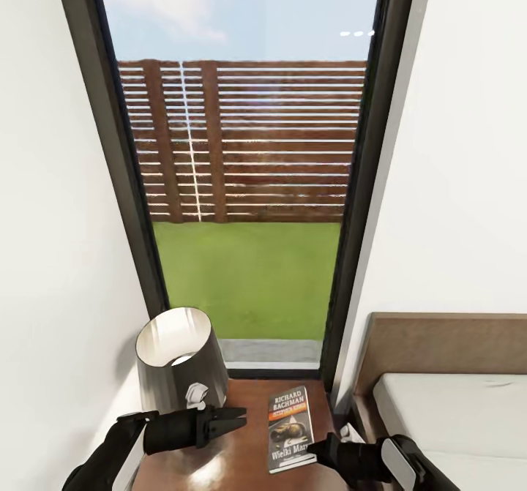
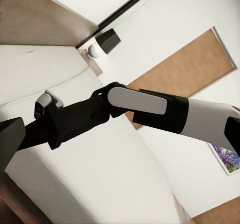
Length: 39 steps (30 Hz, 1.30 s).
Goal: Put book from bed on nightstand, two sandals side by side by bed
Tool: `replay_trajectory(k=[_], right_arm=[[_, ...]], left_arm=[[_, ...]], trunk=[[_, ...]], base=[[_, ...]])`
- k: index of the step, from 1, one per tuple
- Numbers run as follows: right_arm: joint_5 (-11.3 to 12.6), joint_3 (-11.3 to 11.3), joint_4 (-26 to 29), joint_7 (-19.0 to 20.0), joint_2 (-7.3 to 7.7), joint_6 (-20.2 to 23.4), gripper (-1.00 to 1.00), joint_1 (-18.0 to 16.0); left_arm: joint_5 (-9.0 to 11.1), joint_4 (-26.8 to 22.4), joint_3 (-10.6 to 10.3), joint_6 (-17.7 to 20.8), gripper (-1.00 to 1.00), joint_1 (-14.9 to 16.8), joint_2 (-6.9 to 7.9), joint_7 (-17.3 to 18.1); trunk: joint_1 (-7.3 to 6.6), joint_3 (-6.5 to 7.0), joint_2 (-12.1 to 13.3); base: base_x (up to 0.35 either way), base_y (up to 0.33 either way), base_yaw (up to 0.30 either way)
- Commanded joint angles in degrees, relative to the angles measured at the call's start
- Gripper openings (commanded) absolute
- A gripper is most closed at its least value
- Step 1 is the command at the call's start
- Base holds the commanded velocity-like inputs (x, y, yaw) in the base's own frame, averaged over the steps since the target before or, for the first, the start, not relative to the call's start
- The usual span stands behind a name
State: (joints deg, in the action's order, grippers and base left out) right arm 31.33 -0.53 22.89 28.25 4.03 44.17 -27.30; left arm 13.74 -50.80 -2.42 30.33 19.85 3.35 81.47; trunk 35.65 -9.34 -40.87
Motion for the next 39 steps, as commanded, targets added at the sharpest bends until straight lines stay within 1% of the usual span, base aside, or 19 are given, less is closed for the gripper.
replay_trajectory(k=[1, 3, 4, 6, 9, 24, 30, 39], right_arm=[[0.0, -0.1, 0.3, 0.2, 0.02, 0.4, -1.00, 0.0], [0.0, -0.1, 0.6, 1.3, 0.02, 0.4, -1.00, 0.0], [0.0, -0.1, 0.8, 5.3, 0.03, 0.5, -1.00, 0.0], [0.0, -0.1, 0.8, 8.6, 0.04, 0.5, -1.00, 0.0], [0.0, -0.1, 0.8, 10.3, 0.04, 0.4, -1.00, 0.0], [0.0, 0.0, 0.8, 10.6, -0.07, 0.4, -1.00, 0.0], [-0.1, 0.0, 0.7, 10.5, -0.15, 0.4, -1.00, 0.0], [-0.1, 0.1, 0.7, 10.5, -0.16, 0.0, -1.00, 0.0]], left_arm=[[0.4, 0.0, -0.2, 0.6, 1.00, 0.0, 0.07, 0.0], [0.4, 0.0, -0.2, 0.6, 1.00, 0.1, 0.07, 0.0], [0.4, 0.0, -0.2, 0.6, 1.00, 0.0, 0.07, 0.0], [0.4, 0.0, -0.2, 0.6, 1.00, 0.0, 0.07, 0.0], [0.4, 0.0, -0.2, 0.6, 1.00, 0.0, 0.07, 0.0], [0.4, 0.1, -0.3, 0.6, 1.00, 0.1, 0.07, -0.1], [0.4, 0.2, -0.3, 0.6, 1.00, 0.1, 0.07, -1.8], [0.5, 0.2, -0.3, 0.6, 1.00, 0.0, 0.07, -2.2]], trunk=[[0.24, -0.28, -0.5], [0.68, -0.64, -1.3], [0.90, -0.82, -1.7], [1.34, -1.18, -2.5], [2.00, -1.71, -3.7], [5.29, -4.41, -9.7], [6.61, -5.48, -12.1], [8.59, -7.10, -15.7]], base=[[0.000, 0.000, 0.000], [0.000, 0.000, 0.000], [0.000, 0.000, 0.000], [0.000, 0.000, 0.000], [0.000, 0.000, 0.000], [0.000, 0.000, 0.000], [0.000, 0.000, 0.000], [0.000, 0.000, 0.000]])
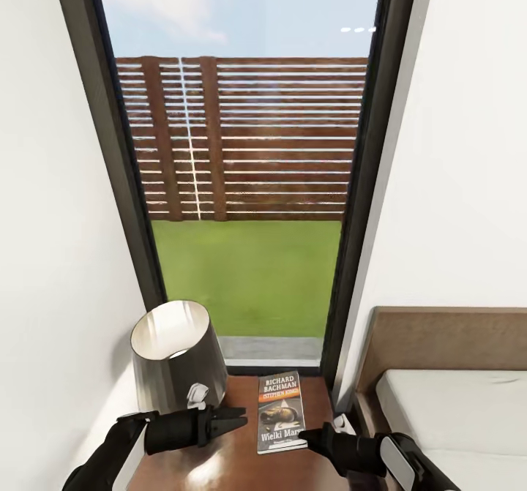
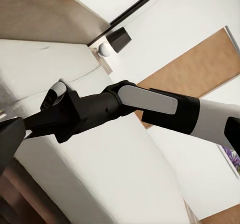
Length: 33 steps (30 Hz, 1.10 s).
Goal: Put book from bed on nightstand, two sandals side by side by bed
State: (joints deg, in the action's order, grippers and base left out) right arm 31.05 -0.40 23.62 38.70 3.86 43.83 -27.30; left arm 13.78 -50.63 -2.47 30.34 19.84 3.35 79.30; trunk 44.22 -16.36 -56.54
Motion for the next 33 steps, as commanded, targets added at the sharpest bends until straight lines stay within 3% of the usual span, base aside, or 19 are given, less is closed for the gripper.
replay_trajectory(k=[1, 33], right_arm=[[0.2, 0.0, 0.0, 0.1, 0.01, 0.3, -1.00, 0.0], [0.3, -0.1, 0.0, 0.4, 0.01, 0.2, -1.00, 0.0]], left_arm=[[0.4, 0.0, -0.2, 0.6, 1.00, 0.0, 0.10, 0.0], [0.5, 0.0, -0.2, 0.6, 1.00, 0.1, 0.16, 0.1]], trunk=[[0.23, -0.26, -0.5], [7.26, -6.09, -13.3]], base=[[0.000, 0.000, 0.000], [0.000, 0.000, 0.030]])
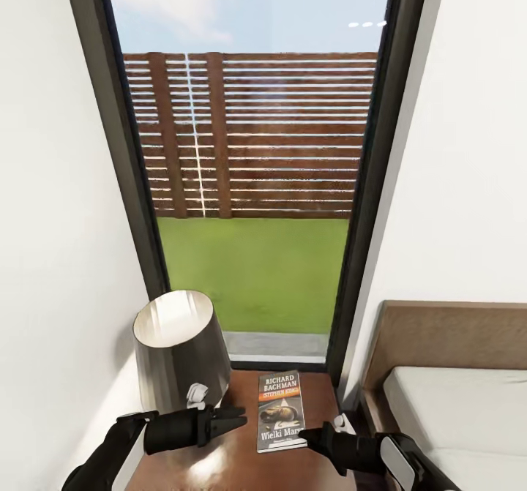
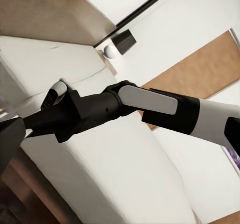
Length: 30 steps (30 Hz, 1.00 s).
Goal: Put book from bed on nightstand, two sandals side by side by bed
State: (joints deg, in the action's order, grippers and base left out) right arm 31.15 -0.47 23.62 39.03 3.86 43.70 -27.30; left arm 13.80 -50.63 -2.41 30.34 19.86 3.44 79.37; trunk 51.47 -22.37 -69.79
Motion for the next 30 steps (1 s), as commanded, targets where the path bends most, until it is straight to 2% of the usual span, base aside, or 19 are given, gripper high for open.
replay_trajectory(k=[1, 30], right_arm=[[0.2, -0.1, 0.0, 0.1, 0.01, 0.3, -1.00, 0.0], [0.2, -0.1, 0.0, 0.1, 0.09, 0.4, -1.00, 0.0]], left_arm=[[0.4, 0.0, -0.2, 0.6, 1.00, 0.0, 0.07, 0.0], [0.5, 0.0, -0.4, 0.6, 1.00, 0.0, -0.01, 0.0]], trunk=[[0.23, -0.25, -0.5], [6.60, -5.46, -12.1]], base=[[0.000, 0.000, 0.002], [0.000, 0.000, 0.000]])
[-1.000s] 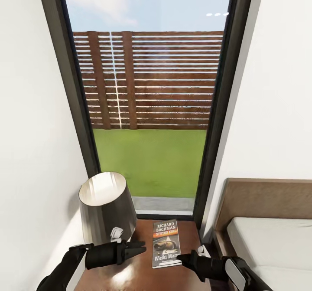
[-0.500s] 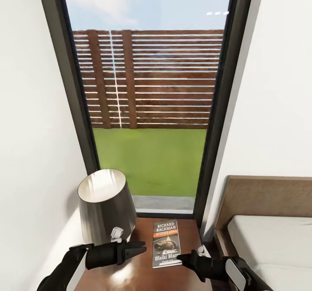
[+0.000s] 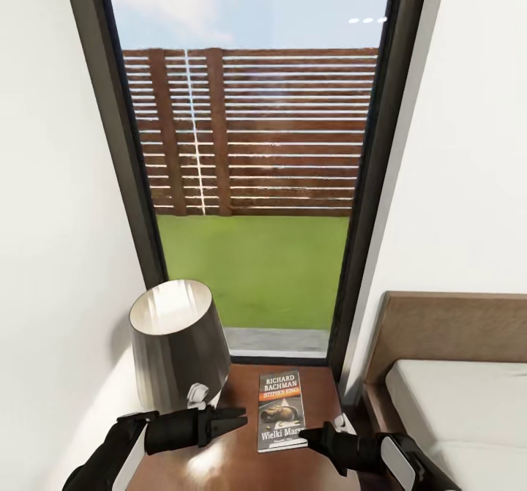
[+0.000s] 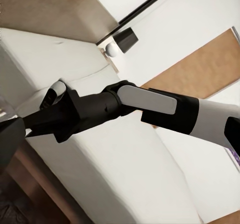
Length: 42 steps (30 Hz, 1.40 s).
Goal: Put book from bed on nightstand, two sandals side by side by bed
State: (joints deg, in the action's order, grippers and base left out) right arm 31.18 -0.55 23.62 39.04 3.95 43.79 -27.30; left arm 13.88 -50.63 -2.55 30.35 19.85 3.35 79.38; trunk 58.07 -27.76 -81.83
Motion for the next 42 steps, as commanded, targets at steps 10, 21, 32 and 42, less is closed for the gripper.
replay_trajectory(k=[10, 21, 32, 42], right_arm=[[0.2, -0.1, 0.0, 0.1, 0.00, 0.3, -1.00, 0.0], [0.2, 0.0, 0.0, 0.1, -0.01, 0.3, -1.00, 0.0], [0.2, 0.0, 0.0, 0.1, 0.00, 0.2, -1.00, 0.0], [0.2, 0.0, 0.0, 0.1, -0.01, 0.2, -1.00, 0.0]], left_arm=[[0.4, 0.0, -0.3, 0.6, 1.00, 0.0, 0.07, 0.0], [0.4, 0.0, -0.3, 0.6, 1.00, 0.0, 0.07, 0.0], [0.4, 0.0, -0.3, 0.6, 1.00, 0.0, 0.06, -0.1], [0.4, 0.0, -0.3, 0.6, 1.00, 0.0, 0.04, -0.2]], trunk=[[2.20, -1.86, -4.1], [4.62, -3.84, -8.5], [7.03, -5.81, -12.9], [9.23, -7.61, -16.9]], base=[[0.000, 0.000, 0.000], [0.000, 0.000, 0.000], [0.000, 0.000, 0.000], [0.000, 0.000, 0.000]])
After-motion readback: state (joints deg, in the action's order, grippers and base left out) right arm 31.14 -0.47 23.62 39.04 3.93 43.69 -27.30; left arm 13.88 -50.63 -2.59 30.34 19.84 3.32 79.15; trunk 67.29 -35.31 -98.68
